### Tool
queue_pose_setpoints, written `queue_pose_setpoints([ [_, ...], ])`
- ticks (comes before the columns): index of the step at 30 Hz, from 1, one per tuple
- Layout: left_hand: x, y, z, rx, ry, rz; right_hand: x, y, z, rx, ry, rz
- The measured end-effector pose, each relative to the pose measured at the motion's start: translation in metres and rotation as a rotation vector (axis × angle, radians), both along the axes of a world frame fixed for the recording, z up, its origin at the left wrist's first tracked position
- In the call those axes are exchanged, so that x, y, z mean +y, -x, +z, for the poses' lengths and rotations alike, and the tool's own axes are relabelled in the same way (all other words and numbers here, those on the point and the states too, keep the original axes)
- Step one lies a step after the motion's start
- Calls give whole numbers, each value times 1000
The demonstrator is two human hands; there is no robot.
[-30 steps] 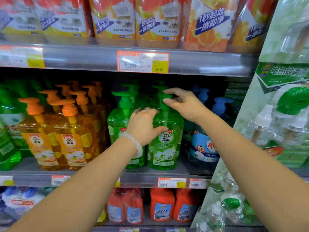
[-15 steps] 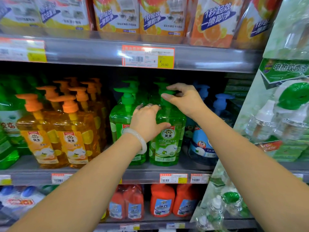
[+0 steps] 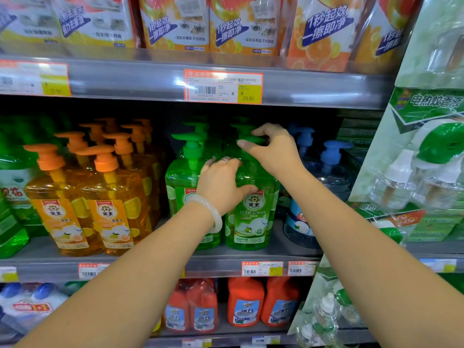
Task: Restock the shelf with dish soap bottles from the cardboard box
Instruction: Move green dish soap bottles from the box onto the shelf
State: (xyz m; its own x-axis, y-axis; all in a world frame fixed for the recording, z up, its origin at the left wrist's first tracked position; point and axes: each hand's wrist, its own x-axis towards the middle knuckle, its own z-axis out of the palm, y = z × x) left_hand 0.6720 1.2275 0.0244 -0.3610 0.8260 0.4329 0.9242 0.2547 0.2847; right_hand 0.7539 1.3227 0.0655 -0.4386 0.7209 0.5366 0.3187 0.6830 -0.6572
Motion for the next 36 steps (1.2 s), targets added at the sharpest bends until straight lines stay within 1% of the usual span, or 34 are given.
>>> queue_pose_setpoints([
  [12, 1, 0, -1, 20, -4, 3, -7, 6, -6, 53, -31, -78],
  [16, 2, 1, -2, 20, -2, -1, -8, 6, -8, 54, -11, -49],
  [22, 1, 2, -2, 16, -10, -13, -1, -5, -5, 29, 29, 53],
  [26, 2, 2, -2, 17, -11, -10, 2, -5, -1, 20, 63, 54],
  [36, 2, 1, -2, 23, -20, -1, 1, 0, -2, 24, -34, -22],
])
